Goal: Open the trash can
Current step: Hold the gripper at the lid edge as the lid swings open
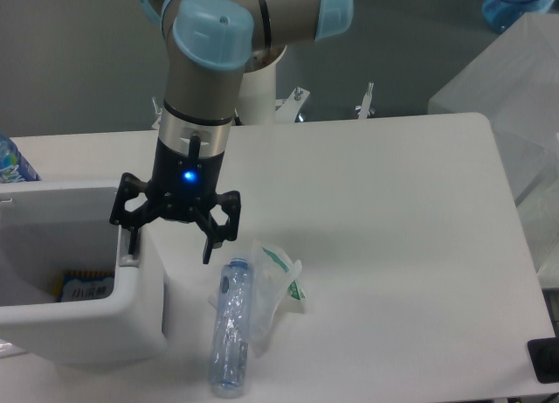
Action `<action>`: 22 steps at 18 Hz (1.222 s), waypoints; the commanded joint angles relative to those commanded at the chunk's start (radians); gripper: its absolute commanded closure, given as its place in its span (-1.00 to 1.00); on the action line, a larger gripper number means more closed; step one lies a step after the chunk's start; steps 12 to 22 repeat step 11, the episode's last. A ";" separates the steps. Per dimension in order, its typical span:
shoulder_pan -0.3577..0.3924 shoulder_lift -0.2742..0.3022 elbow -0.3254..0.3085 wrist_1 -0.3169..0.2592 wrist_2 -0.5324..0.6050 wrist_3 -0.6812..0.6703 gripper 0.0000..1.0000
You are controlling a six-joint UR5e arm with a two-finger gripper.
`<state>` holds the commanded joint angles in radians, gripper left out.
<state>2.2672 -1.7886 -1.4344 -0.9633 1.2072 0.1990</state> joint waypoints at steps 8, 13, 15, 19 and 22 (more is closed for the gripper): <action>0.014 0.003 0.011 -0.034 0.346 0.417 -1.00; 0.051 0.005 0.003 -0.112 0.420 0.545 -1.00; 0.051 0.005 0.003 -0.112 0.420 0.545 -1.00; 0.051 0.005 0.003 -0.112 0.420 0.545 -1.00; 0.051 0.005 0.003 -0.112 0.420 0.545 -1.00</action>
